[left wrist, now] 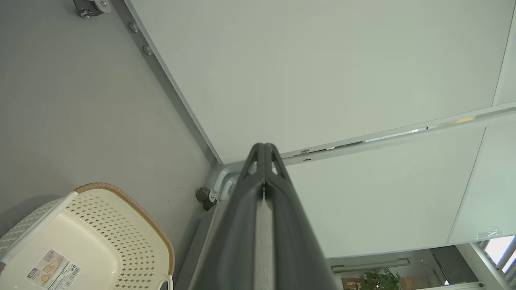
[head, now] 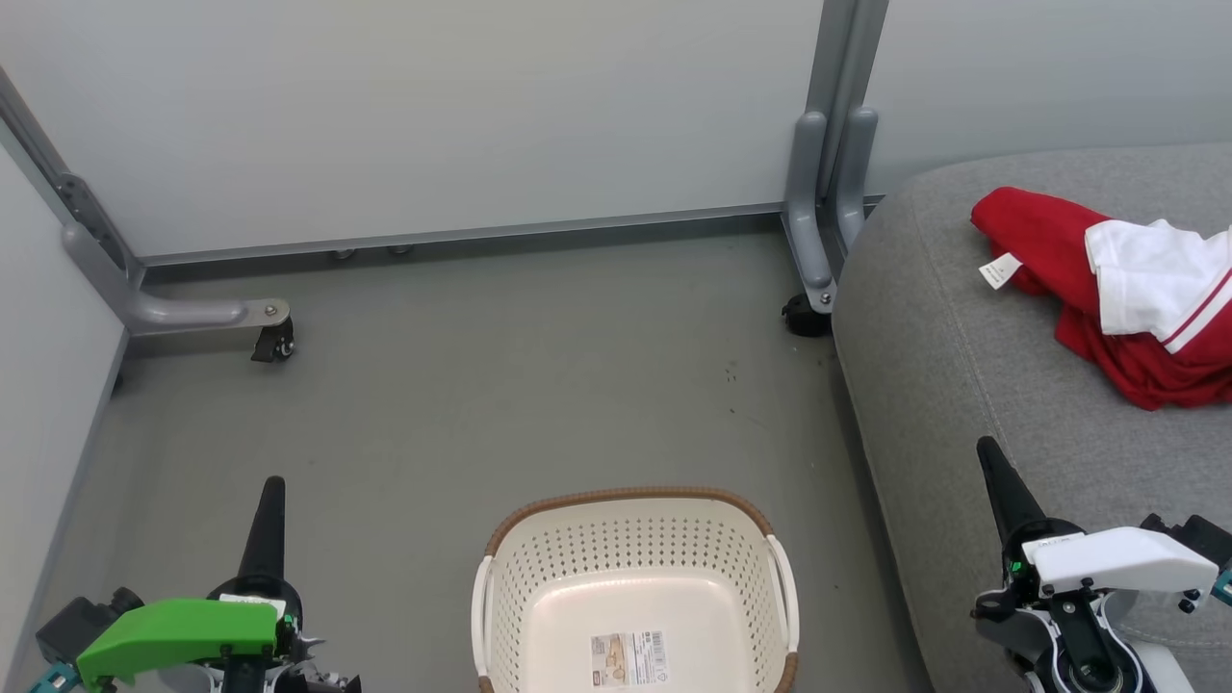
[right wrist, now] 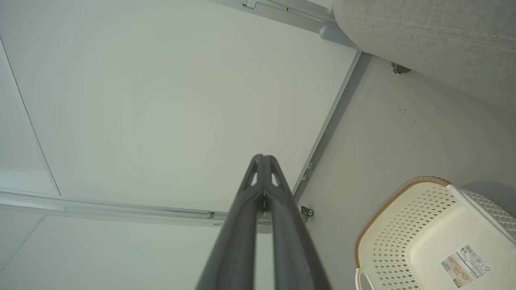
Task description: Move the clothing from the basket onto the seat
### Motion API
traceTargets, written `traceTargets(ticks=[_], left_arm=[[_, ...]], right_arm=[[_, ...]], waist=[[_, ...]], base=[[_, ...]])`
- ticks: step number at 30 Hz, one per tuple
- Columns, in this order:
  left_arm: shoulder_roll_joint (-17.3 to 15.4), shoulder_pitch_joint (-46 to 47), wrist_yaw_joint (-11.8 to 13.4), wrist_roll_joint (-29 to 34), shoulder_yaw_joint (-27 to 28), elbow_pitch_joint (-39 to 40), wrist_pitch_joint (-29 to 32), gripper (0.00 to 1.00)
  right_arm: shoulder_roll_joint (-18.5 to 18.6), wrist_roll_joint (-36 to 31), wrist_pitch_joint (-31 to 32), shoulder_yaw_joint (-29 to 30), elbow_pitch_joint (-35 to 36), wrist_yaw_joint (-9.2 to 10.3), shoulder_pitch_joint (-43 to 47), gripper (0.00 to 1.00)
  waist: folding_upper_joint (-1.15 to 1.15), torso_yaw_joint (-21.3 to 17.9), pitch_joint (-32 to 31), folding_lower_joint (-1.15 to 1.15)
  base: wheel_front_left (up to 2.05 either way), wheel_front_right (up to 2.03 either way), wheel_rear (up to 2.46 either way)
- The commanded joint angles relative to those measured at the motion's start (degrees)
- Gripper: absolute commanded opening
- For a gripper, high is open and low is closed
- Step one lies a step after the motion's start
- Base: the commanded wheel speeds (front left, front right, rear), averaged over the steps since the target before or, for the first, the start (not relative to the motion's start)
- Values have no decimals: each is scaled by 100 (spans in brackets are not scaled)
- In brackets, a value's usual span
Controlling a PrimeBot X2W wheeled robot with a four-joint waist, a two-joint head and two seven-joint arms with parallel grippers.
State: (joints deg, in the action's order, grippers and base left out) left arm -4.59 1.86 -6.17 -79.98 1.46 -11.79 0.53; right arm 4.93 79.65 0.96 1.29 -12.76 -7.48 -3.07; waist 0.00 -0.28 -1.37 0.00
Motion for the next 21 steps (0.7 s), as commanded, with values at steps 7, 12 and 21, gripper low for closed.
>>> traceTargets(ticks=[7,12,21], left_arm=[[-37,210,-69,-409,88,-51,118,0],[-31,269,-91,-622,131,-82,187,0],[-18,360,-110,-988,198,-148,296,0]], right_arm=[[-5,400,113,102,-26,-3,-160,0],[-19,621,183,154,-44,-3,-212,0],[-41,988,292,246,-79,-3,-252,0]], waist=[[0,6,33,0],[0,10,57,0],[0,18,97,0]], base=[[0,0,0],[0,0,0],[0,0,0]])
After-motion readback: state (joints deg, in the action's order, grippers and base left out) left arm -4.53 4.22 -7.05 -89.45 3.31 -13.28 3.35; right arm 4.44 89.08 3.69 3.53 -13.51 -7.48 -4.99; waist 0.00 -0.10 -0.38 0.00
